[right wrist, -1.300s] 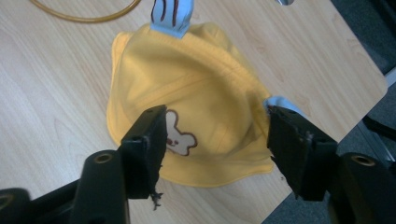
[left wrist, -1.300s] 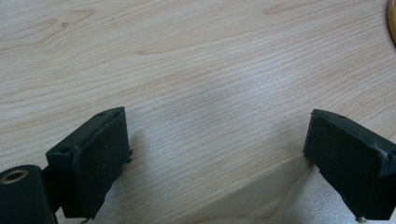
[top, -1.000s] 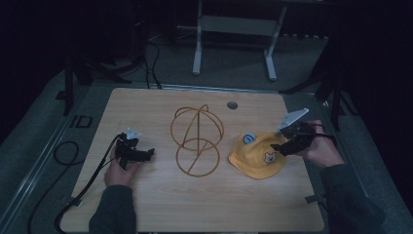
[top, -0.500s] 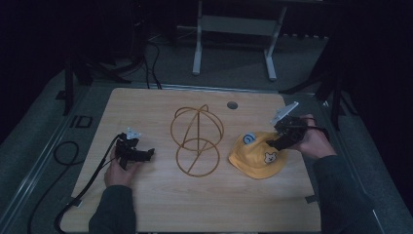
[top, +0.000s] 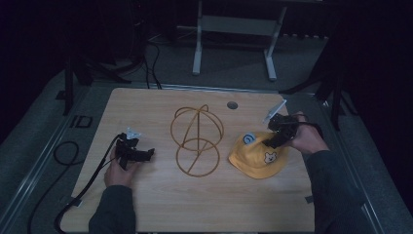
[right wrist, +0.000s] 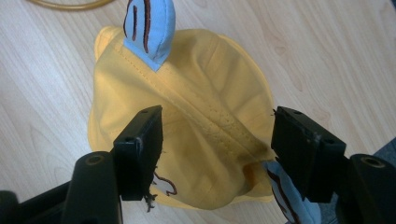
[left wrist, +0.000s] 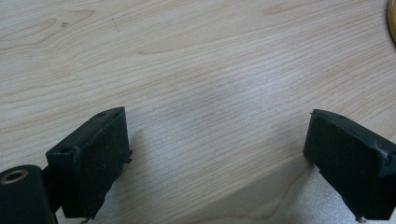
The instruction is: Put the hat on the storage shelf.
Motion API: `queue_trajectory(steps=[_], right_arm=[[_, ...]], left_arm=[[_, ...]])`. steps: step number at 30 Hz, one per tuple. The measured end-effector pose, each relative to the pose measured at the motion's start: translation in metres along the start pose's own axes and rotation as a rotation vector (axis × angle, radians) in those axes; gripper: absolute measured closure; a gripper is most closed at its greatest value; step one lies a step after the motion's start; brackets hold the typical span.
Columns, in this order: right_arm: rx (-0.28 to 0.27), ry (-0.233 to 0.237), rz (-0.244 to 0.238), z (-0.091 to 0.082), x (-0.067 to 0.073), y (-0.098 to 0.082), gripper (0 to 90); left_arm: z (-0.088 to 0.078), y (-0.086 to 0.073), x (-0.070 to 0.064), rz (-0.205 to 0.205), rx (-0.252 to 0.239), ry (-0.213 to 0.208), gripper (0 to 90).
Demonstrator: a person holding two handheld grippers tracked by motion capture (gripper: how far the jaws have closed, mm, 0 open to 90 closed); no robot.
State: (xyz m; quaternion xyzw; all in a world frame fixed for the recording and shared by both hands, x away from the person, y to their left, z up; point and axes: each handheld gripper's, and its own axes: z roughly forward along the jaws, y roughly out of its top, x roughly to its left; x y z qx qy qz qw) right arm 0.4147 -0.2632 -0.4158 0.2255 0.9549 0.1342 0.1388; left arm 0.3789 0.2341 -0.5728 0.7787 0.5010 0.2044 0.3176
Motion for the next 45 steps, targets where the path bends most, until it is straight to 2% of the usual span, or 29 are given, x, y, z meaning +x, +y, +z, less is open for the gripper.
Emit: queue_trajectory(steps=[5,9,17,22,24,31,34,39,45], right_arm=[[0.027,0.019,-0.038,0.005,-0.001,0.005,36.3],[0.048,0.046,-0.039,0.010,-0.003,0.007,39.9],[0.094,0.080,-0.059,0.023,-0.007,0.008,40.4],[0.086,0.103,-0.072,0.028,-0.010,0.005,48.3],[0.087,0.107,-0.080,0.028,-0.010,0.005,54.1],[0.098,0.143,-0.103,0.024,-0.010,0.005,70.3],[0.101,0.150,-0.115,0.020,-0.010,0.005,74.4],[0.093,0.153,-0.112,0.011,-0.009,0.003,75.6],[0.077,0.151,-0.130,-0.004,-0.004,0.006,75.7]], left_arm=[[0.000,0.000,0.000,-0.001,-0.001,0.001,6.8],[0.000,0.000,0.000,-0.001,-0.001,0.001,6.8],[0.000,0.000,0.000,-0.001,-0.001,0.000,6.8],[0.000,0.000,0.000,-0.001,0.000,0.000,6.8],[0.000,0.000,0.000,0.000,0.000,0.001,6.8],[0.000,0.000,0.000,0.000,0.000,0.000,6.8],[0.000,0.000,0.000,-0.001,-0.001,0.001,6.8],[0.000,0.000,0.000,-0.001,-0.001,0.000,6.8],[0.000,0.000,0.000,0.001,0.001,0.000,6.8]])
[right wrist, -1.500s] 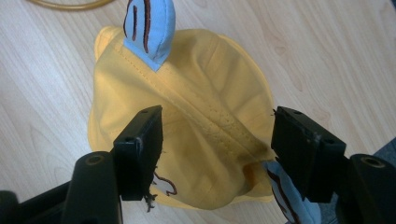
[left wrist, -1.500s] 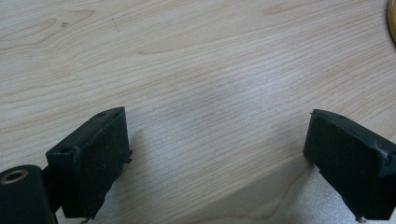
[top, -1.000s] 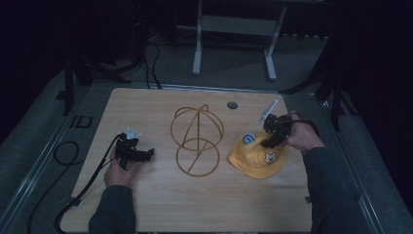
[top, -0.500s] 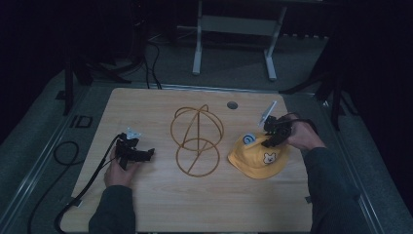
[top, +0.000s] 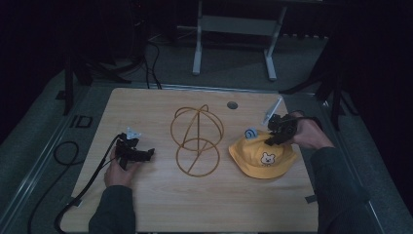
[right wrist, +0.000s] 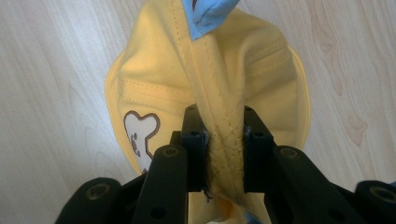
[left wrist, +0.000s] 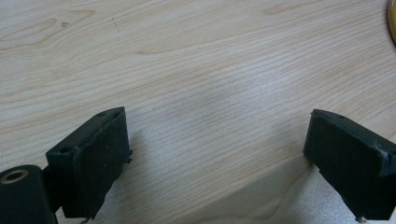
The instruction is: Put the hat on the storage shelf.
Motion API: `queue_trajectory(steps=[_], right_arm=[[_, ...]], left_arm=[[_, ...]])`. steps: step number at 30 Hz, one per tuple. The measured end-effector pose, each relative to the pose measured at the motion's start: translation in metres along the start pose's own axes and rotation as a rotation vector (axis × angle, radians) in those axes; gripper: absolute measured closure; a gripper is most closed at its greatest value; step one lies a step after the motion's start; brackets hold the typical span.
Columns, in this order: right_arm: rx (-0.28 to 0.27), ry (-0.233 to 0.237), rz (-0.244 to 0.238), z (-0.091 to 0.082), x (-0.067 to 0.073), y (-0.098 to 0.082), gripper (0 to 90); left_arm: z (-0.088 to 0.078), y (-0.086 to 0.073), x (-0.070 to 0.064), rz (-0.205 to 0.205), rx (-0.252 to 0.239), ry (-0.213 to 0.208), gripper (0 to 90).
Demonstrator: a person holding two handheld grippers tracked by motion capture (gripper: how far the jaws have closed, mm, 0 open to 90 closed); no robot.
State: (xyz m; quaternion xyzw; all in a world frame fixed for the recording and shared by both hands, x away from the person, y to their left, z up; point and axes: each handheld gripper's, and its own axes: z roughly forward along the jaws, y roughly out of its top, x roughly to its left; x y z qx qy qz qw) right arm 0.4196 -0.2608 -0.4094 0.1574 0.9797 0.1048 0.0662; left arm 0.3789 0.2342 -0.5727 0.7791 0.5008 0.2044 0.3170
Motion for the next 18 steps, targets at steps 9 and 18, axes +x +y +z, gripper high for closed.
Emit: queue_trajectory(steps=[9,18], right_arm=[[-0.017,0.006,-0.020,-0.018,0.006,0.004,75.8],[-0.038,-0.003,-0.024,-0.036,0.010,0.006,75.8]], left_arm=[[0.000,0.000,0.000,0.001,0.001,0.000,6.8],[0.000,0.000,0.000,-0.002,0.002,-0.002,6.8]])
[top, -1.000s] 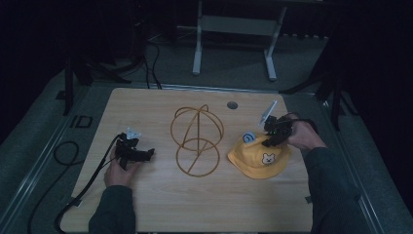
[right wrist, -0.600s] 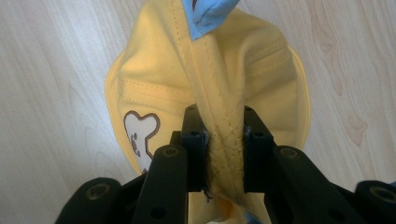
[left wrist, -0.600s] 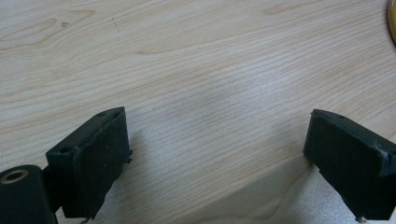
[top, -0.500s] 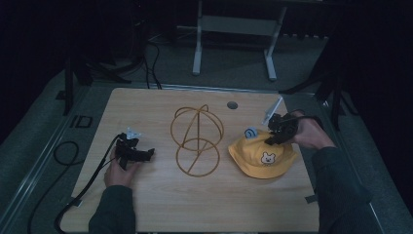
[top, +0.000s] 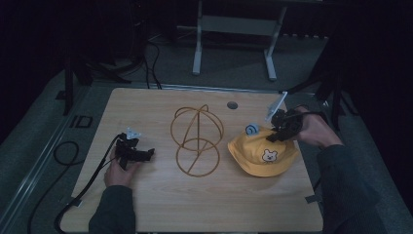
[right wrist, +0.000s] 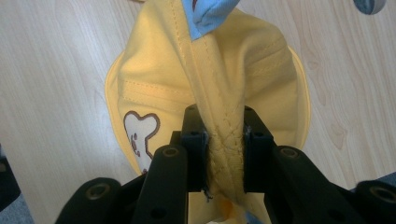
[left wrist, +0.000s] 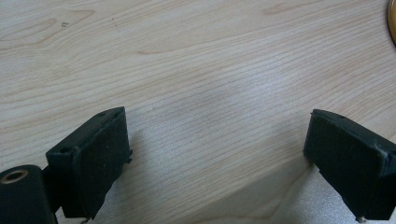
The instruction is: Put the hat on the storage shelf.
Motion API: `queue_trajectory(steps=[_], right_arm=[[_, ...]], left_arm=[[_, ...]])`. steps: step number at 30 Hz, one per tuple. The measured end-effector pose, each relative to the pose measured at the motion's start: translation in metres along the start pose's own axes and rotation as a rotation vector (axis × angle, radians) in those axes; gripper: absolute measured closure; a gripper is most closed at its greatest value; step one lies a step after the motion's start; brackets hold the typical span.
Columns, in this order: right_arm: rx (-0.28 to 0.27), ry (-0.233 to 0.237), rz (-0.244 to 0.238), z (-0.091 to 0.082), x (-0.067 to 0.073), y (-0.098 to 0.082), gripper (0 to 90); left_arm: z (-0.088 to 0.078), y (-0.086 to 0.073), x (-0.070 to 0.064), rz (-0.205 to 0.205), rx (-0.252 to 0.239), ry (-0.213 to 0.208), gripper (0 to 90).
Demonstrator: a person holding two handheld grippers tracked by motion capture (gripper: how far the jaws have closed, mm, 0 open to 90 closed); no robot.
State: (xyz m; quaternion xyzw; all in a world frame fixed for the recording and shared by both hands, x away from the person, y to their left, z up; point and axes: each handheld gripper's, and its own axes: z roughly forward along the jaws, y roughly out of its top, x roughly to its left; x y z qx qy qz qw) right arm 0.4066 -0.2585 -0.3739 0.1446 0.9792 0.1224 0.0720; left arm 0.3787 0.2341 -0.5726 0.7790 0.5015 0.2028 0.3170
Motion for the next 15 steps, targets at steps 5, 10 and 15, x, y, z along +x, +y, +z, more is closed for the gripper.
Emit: queue_trajectory(steps=[5,10,15], right_arm=[[-0.011,-0.004,-0.003,-0.008,0.001,0.002,75.8],[-0.023,-0.006,-0.011,-0.016,0.003,0.005,75.8],[-0.041,-0.008,-0.018,-0.025,0.004,0.008,75.9]], left_arm=[[0.000,0.000,0.000,0.003,0.000,0.001,6.8],[0.000,0.000,0.000,0.003,0.001,0.000,6.8],[0.000,0.000,0.000,0.003,0.001,0.001,6.8]])
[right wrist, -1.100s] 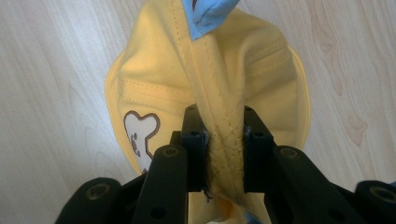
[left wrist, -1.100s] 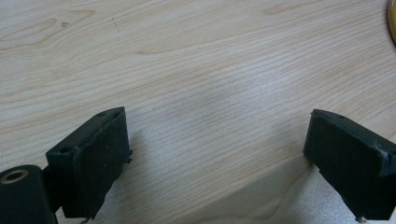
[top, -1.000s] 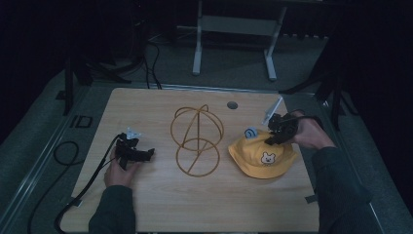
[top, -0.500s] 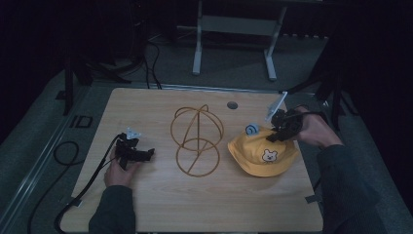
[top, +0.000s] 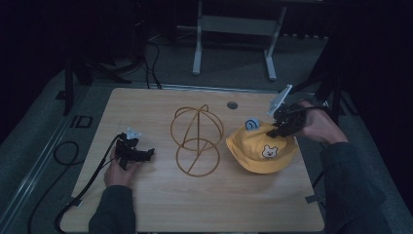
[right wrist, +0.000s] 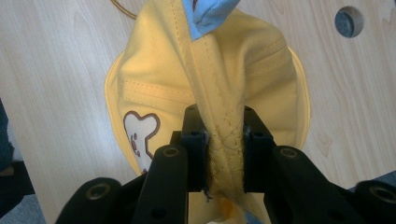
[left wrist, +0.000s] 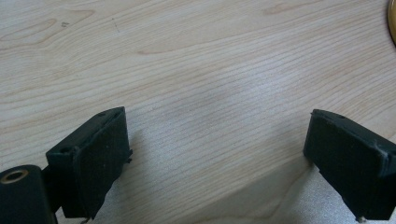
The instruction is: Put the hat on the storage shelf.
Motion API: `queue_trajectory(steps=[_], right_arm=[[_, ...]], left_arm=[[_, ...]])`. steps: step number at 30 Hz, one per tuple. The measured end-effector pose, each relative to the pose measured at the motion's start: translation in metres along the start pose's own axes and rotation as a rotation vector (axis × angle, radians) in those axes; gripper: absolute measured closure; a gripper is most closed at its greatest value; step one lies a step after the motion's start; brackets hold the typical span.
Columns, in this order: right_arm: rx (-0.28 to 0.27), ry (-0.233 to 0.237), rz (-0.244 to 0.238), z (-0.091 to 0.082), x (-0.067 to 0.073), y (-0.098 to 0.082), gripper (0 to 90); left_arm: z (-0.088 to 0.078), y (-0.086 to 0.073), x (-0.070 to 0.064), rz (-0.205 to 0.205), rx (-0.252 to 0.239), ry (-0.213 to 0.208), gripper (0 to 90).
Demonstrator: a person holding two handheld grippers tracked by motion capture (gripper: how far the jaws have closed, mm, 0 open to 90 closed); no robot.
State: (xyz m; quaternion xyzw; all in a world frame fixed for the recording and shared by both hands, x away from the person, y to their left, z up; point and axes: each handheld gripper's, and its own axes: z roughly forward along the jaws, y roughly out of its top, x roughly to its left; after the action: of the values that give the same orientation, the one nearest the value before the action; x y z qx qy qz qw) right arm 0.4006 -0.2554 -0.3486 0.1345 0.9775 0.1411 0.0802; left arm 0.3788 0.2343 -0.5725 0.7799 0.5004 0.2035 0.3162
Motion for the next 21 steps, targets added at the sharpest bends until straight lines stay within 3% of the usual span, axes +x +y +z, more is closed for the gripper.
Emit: queue_trajectory(steps=[21], right_arm=[[-0.011,-0.019,-0.036,-0.026,0.007,0.016,76.1]], left_arm=[[0.000,0.000,0.000,-0.002,0.000,0.000,6.8]])
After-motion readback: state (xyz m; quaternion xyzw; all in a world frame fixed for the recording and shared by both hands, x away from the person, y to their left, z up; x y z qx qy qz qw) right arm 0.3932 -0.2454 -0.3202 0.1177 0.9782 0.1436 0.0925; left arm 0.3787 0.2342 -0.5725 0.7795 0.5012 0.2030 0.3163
